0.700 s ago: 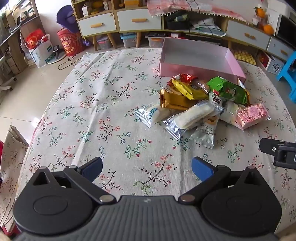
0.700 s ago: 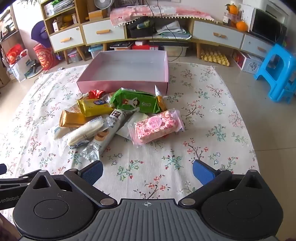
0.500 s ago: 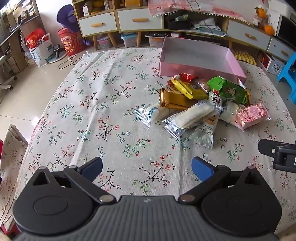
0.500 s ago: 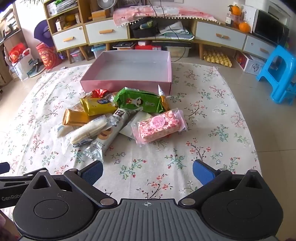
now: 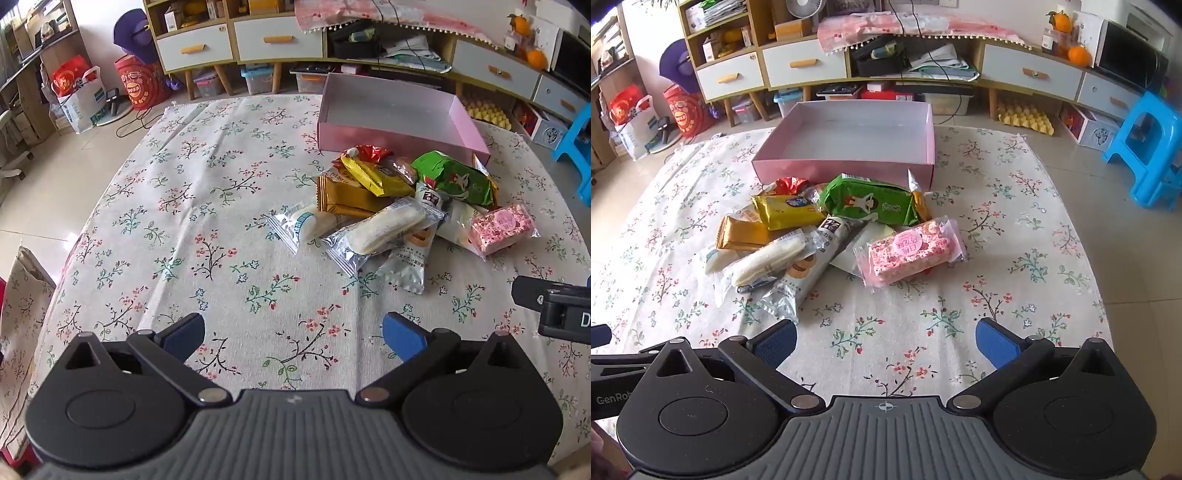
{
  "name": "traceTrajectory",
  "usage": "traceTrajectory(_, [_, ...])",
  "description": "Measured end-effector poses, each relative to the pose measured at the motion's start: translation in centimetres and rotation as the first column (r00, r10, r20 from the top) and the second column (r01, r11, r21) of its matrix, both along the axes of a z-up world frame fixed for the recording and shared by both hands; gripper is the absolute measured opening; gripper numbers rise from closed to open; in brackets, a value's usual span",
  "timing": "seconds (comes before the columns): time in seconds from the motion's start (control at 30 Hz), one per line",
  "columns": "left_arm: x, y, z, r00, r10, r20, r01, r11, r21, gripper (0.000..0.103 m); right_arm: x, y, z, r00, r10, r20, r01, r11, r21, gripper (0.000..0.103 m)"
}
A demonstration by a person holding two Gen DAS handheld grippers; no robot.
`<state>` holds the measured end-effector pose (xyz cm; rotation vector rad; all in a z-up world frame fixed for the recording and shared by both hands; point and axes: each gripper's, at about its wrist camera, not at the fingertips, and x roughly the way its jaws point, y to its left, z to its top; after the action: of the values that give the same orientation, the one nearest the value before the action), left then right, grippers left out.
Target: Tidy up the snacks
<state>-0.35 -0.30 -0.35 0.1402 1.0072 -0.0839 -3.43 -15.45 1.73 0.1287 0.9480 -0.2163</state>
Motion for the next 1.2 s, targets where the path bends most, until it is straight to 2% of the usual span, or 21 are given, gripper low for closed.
traceTrajectory(1.2, [0.01, 0.11, 0.14, 1.000, 0.002, -0.002, -0.002, 1.000, -0.004, 0.103, 0.09, 0.05, -0.43, 1.000, -0.002, -0.013, 0.003, 1.000, 0.011, 0.103])
